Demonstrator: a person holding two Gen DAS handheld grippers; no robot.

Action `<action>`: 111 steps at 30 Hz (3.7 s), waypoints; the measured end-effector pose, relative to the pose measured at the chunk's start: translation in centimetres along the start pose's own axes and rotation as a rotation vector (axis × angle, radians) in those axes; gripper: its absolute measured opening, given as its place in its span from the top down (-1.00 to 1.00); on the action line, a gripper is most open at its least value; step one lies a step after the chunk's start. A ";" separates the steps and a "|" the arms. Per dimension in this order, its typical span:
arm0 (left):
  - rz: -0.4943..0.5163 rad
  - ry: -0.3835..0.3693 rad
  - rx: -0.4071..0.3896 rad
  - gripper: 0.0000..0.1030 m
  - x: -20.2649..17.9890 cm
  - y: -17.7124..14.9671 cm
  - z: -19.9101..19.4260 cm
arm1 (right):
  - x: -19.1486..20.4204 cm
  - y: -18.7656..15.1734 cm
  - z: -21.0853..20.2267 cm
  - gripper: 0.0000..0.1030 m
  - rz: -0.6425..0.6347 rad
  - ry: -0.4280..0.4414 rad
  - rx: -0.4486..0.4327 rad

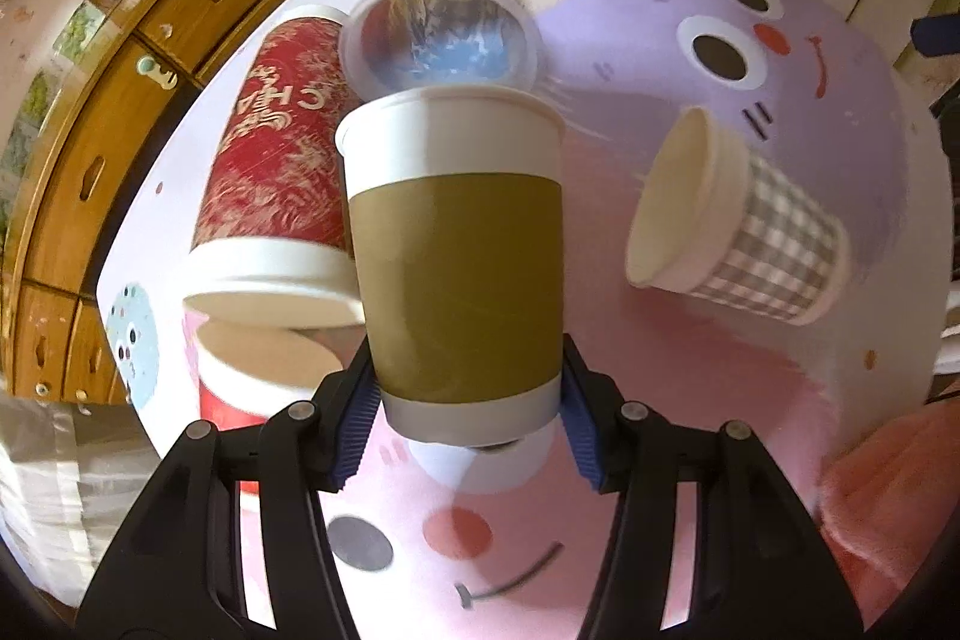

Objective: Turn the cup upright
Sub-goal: 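Close the left tool on the brown-sleeved cup's body and lift it, then carry the brown-sleeved cup with the left tool toward the right tool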

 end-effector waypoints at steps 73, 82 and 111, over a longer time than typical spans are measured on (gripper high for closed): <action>-1.005 -0.200 0.326 -0.02 -19.8 -14.5 -3.4 | -7.0 -4.5 -1.9 -1.00 -0.163 0.457 0.286; -0.862 -0.224 0.328 -0.31 -19.9 -14.0 -7.0 | -5.6 -4.6 -1.4 -1.00 -0.149 0.422 0.272; -0.605 -0.103 0.120 -0.33 -9.3 -20.7 -13.4 | 5.6 -14.3 2.6 -1.00 -0.232 0.080 0.090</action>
Point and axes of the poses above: each gripper's, at about its wrist camera, not at the fingertips, and z roughly the way its jaws point, x to its left, y to its top, the point moved 2 cm from there along z, roughly the way its jaws point, and after that the axes turned 12 degrees about -z, right-handed, at the moved point
